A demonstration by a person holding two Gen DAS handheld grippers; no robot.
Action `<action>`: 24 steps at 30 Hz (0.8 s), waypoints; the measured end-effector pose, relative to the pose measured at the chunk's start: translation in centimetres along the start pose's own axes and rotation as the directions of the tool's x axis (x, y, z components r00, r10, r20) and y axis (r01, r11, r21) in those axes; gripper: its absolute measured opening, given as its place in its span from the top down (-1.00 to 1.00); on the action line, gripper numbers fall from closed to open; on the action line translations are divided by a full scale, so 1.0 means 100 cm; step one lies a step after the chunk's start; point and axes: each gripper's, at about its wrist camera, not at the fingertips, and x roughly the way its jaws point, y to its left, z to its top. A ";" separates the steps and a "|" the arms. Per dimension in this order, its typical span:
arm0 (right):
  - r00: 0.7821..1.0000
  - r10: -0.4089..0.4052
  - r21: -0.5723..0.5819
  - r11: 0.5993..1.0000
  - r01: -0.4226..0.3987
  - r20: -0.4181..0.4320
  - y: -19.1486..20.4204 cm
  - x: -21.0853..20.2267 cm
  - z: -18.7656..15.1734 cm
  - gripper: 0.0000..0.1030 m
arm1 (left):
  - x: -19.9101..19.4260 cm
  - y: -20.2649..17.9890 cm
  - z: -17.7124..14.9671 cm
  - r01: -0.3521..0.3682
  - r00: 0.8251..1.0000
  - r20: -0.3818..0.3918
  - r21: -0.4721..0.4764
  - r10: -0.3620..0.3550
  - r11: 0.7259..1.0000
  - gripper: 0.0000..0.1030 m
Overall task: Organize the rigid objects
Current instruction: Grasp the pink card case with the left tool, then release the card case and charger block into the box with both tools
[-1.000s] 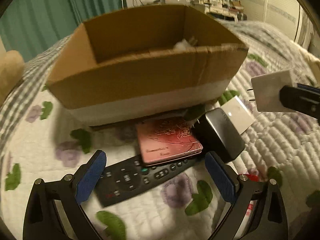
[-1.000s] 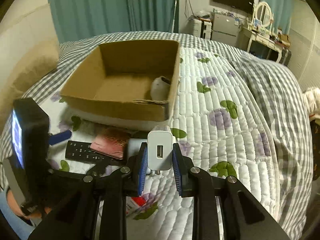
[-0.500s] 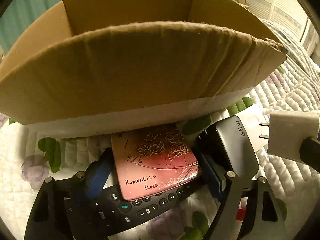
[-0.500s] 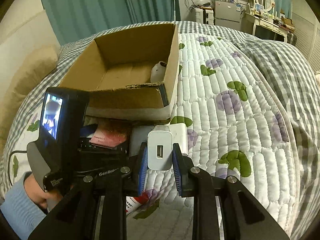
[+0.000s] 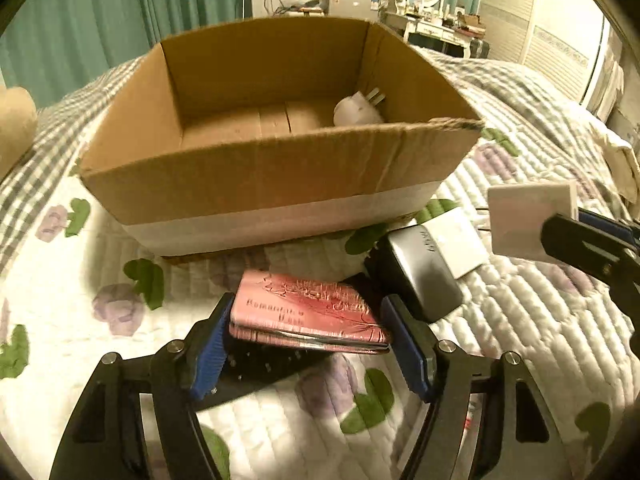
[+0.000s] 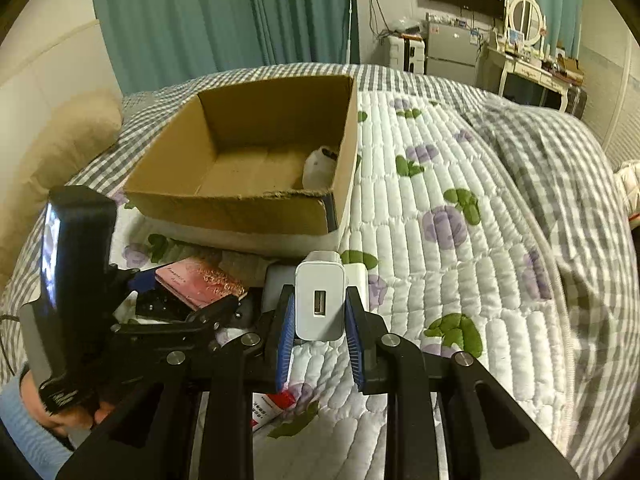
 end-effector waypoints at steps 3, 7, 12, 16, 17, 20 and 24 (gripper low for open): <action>1.000 -0.007 -0.011 1.000 0.007 0.013 0.004 -0.010 0.001 0.56 | -0.015 0.000 -0.001 0.024 0.999 0.027 0.011 -0.025 1.000 0.03; 1.000 -0.015 -0.015 1.000 0.016 0.027 0.008 -0.023 0.003 0.56 | -0.025 -0.009 -0.005 0.021 1.000 0.011 0.009 -0.021 1.000 0.77; 0.999 -0.018 -0.019 1.000 0.018 0.030 0.010 -0.031 0.000 0.56 | -0.018 -0.013 -0.006 0.022 1.000 0.020 0.021 -0.023 1.000 0.80; 1.000 -0.012 -0.013 1.000 0.012 0.025 0.011 -0.033 -0.004 0.56 | -0.016 -0.011 -0.005 0.025 0.999 0.032 0.019 -0.026 1.000 0.81; 1.000 -0.013 -0.013 1.000 0.013 0.026 0.011 -0.032 -0.004 0.56 | -0.020 -0.010 -0.006 0.022 0.999 0.039 0.019 -0.023 1.000 0.81; 0.999 -0.017 -0.018 1.000 0.018 0.034 0.011 -0.035 -0.002 0.56 | -0.033 -0.010 -0.005 0.020 0.997 0.078 0.024 -0.022 0.999 0.81; 0.998 -0.017 -0.030 0.999 0.019 0.055 0.015 -0.043 0.006 0.56 | -0.057 -0.010 0.003 0.023 0.991 0.132 0.031 -0.027 0.999 0.81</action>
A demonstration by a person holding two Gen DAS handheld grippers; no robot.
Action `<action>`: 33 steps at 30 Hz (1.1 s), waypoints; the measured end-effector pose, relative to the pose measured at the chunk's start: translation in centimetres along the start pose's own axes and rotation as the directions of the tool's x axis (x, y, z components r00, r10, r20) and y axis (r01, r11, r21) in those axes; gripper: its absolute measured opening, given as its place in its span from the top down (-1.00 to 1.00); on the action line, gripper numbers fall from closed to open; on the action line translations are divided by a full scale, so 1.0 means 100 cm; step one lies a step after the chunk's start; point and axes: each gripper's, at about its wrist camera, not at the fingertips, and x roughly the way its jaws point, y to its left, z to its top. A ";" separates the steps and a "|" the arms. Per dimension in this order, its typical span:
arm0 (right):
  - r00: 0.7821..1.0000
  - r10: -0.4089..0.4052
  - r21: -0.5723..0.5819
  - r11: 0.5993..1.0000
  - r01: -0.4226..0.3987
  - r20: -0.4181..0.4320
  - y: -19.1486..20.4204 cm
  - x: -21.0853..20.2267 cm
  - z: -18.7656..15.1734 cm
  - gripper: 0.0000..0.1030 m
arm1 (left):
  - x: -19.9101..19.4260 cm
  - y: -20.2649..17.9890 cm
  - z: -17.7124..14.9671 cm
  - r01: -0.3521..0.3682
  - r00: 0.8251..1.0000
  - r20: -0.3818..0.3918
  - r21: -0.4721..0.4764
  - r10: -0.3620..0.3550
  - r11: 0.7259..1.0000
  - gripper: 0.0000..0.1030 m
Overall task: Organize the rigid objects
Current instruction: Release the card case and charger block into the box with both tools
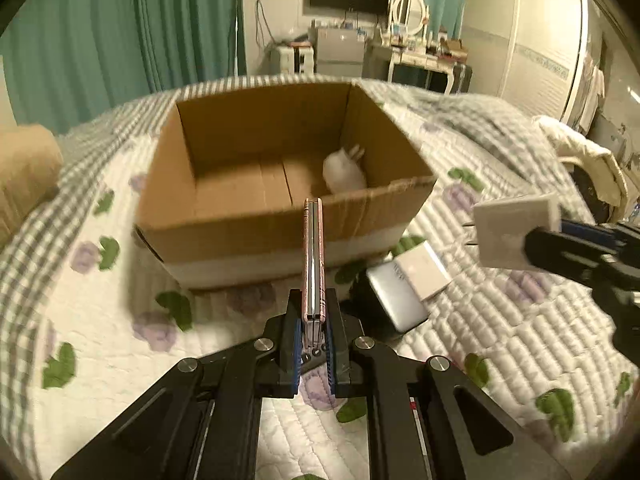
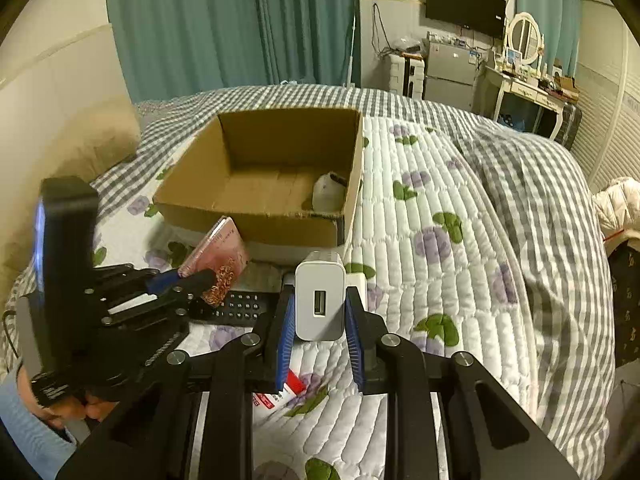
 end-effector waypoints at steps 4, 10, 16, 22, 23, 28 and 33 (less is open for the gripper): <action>0.999 0.025 -0.014 1.000 -0.025 0.036 0.004 -0.011 0.020 0.56 | -0.025 0.002 0.017 0.008 0.998 0.059 -0.003 -0.008 1.000 0.81; 0.992 0.049 -0.075 0.996 -0.041 0.115 0.019 -0.028 0.070 0.56 | -0.052 0.015 0.062 -0.026 0.989 0.147 -0.009 0.027 1.000 0.81; 0.988 0.076 -0.092 0.994 -0.064 0.132 0.028 -0.009 0.116 0.56 | -0.037 0.035 0.098 -0.083 0.983 0.164 -0.016 0.084 0.996 0.81; 0.993 0.083 -0.088 0.993 -0.076 0.085 0.032 0.037 0.132 0.56 | 0.013 0.050 0.109 -0.100 0.991 0.093 -0.015 0.101 0.995 0.81; 0.994 0.085 -0.087 0.993 -0.078 0.075 0.032 0.044 0.132 0.56 | 0.022 0.052 0.108 -0.099 0.992 0.080 -0.017 0.100 0.995 0.81; 0.996 0.085 -0.086 0.993 -0.083 0.025 0.030 0.079 0.128 0.56 | 0.056 0.058 0.103 -0.111 0.993 0.034 -0.024 0.111 0.994 0.81; 0.996 0.087 -0.074 0.993 -0.087 0.003 0.024 0.101 0.127 0.56 | 0.071 0.056 0.097 -0.112 0.993 0.021 -0.010 0.113 0.994 0.81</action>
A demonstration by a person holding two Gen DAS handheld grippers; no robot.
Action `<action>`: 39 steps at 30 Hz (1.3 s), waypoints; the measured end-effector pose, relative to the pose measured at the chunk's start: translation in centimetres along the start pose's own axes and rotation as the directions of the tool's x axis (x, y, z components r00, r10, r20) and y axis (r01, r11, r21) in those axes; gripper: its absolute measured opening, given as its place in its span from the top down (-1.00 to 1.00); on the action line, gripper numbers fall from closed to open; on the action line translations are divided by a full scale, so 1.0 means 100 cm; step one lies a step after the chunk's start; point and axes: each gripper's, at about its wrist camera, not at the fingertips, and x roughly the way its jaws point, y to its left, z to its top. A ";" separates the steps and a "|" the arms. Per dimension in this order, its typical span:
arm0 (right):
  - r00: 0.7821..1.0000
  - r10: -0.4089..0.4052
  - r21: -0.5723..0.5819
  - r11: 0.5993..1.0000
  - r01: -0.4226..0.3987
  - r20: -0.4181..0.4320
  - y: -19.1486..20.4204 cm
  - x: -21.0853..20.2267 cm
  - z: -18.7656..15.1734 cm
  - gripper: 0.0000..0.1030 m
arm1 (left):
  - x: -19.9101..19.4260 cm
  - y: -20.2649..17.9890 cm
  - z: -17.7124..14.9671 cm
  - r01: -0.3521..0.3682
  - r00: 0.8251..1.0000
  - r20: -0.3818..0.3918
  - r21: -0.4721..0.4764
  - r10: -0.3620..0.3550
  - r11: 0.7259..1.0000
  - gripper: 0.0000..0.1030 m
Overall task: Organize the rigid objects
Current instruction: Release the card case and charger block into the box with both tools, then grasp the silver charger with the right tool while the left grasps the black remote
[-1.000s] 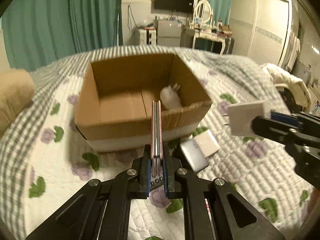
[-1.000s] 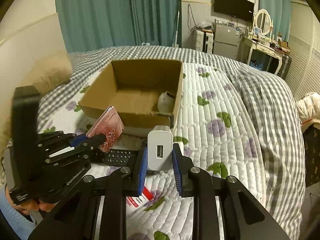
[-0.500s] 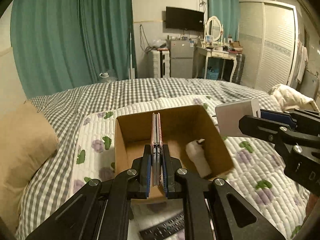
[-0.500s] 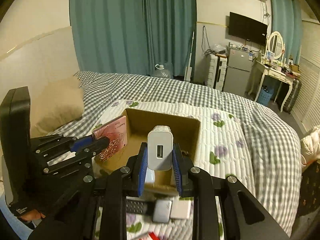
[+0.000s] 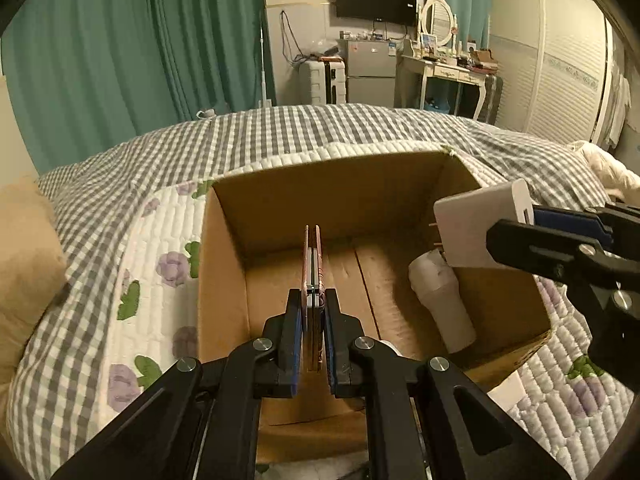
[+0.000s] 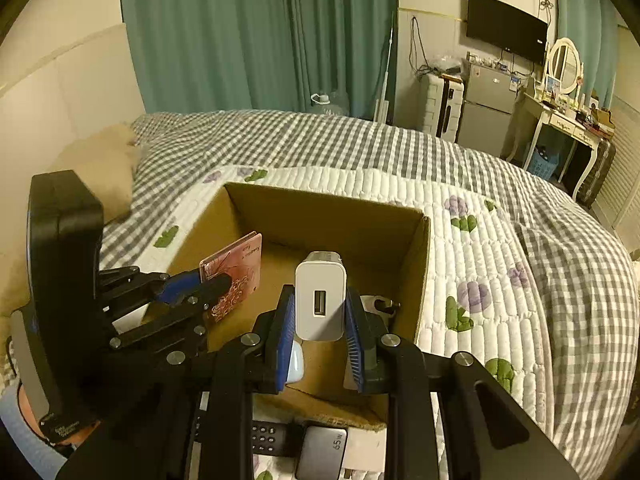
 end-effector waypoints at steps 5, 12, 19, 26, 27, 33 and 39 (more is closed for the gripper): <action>1.000 0.018 0.033 0.999 -0.018 -0.010 -0.010 0.013 -0.002 0.56 | -0.001 0.002 0.001 -0.024 1.000 0.020 -0.003 0.024 1.000 0.71; 0.999 0.042 0.077 0.996 -0.044 0.021 -0.017 0.018 -0.002 0.55 | -0.024 0.007 0.003 -0.043 0.997 0.065 -0.010 0.043 0.999 0.42; 0.999 -0.004 0.114 0.994 -0.001 0.045 -0.022 -0.012 -0.004 0.06 | -0.067 0.009 -0.007 -0.054 0.992 0.118 -0.014 0.055 0.998 -0.16; 0.994 -0.083 0.115 0.991 0.075 0.065 -0.021 -0.073 -0.018 -0.34 | -0.116 0.011 -0.025 -0.031 0.987 0.155 -0.021 0.034 0.999 -0.88; 0.993 -0.093 0.110 0.990 0.085 0.066 -0.020 -0.082 -0.022 -0.42 | -0.124 0.011 -0.030 -0.027 0.986 0.162 -0.029 0.032 0.999 -0.96; 0.984 -0.165 0.091 0.983 0.160 0.058 -0.010 -0.114 -0.056 -0.86 | -0.140 0.008 -0.053 -0.016 0.987 0.157 -0.056 0.025 0.998 -1.00; 0.990 -0.137 0.102 0.985 0.139 -0.027 -0.005 -0.096 -0.099 -0.90 | -0.125 0.008 -0.081 -0.024 0.993 0.110 -0.082 0.033 0.996 -1.00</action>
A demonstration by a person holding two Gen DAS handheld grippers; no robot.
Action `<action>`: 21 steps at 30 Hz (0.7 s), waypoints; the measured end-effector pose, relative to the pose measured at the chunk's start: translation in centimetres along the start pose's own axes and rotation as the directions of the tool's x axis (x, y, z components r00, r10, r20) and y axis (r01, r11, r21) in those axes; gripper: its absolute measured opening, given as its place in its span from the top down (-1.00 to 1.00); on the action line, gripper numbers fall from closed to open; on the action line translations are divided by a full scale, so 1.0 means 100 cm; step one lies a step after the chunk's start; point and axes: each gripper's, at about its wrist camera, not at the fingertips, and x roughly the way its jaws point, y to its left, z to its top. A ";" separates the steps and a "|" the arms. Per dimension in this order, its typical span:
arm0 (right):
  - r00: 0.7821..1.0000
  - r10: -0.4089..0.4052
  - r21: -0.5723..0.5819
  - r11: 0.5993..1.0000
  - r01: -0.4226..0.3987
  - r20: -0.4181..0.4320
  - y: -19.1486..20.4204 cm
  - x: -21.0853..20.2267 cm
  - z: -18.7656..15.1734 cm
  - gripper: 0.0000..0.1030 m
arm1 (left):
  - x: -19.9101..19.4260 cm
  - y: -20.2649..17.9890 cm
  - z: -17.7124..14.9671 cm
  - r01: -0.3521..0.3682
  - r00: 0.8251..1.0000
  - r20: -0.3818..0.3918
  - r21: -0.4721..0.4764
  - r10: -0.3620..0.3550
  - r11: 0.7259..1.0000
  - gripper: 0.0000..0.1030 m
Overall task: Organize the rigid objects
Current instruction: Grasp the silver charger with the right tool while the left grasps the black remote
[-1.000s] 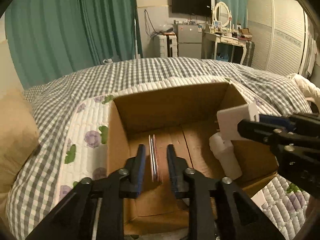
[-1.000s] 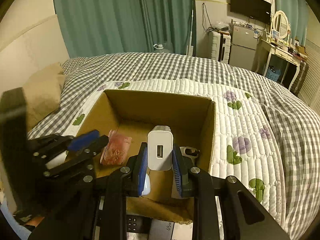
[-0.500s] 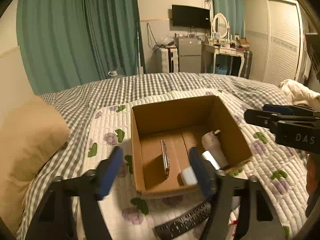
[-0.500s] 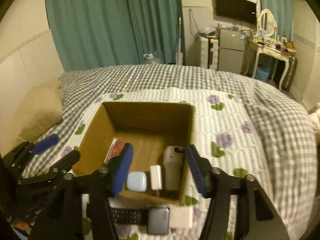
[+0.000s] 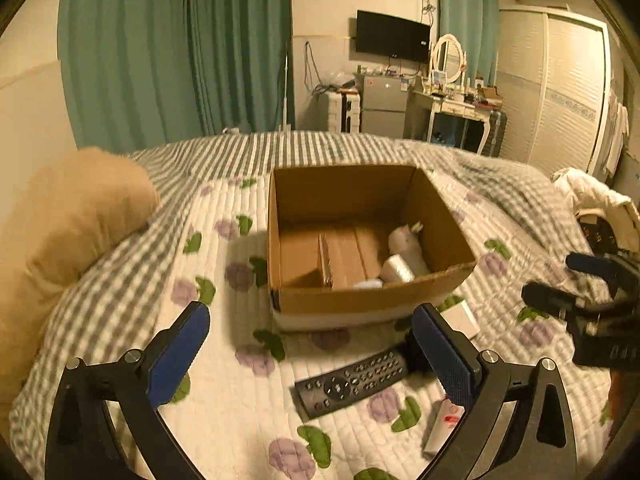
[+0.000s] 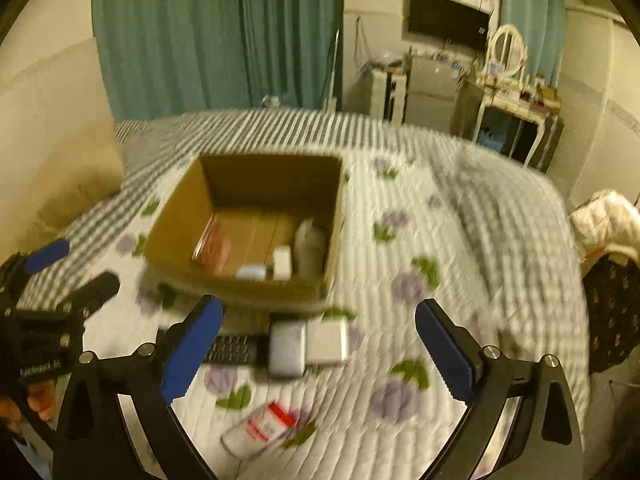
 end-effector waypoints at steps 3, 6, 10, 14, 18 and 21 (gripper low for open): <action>0.996 0.023 0.011 1.000 -0.022 -0.083 0.003 0.025 -0.019 -0.90 | 0.019 0.000 -0.017 -0.009 0.999 -0.049 0.014 0.010 1.000 -1.00; 0.987 0.036 0.034 0.999 -0.031 -0.156 0.004 0.055 -0.034 -0.90 | 0.041 -0.002 -0.030 -0.024 0.995 -0.099 0.033 0.027 0.999 -1.00; 0.968 0.076 0.062 0.996 -0.064 -0.237 0.003 0.084 -0.049 -0.89 | 0.064 -0.003 -0.044 -0.023 0.987 -0.155 0.050 0.031 0.998 -1.00; 0.951 0.124 0.097 0.990 -0.100 -0.283 0.004 0.105 -0.049 -0.56 | 0.078 -0.007 -0.055 -0.037 0.978 -0.204 0.084 0.053 0.996 -1.00; 0.931 0.159 0.120 0.985 -0.126 -0.328 0.009 0.132 -0.047 -0.20 | 0.085 -0.005 -0.060 -0.044 0.971 -0.230 0.086 0.062 0.995 -1.00; 0.922 0.168 0.127 0.983 -0.131 -0.349 0.013 0.143 -0.048 -0.01 | 0.087 0.000 -0.062 -0.044 0.969 -0.240 0.066 0.059 0.997 -1.00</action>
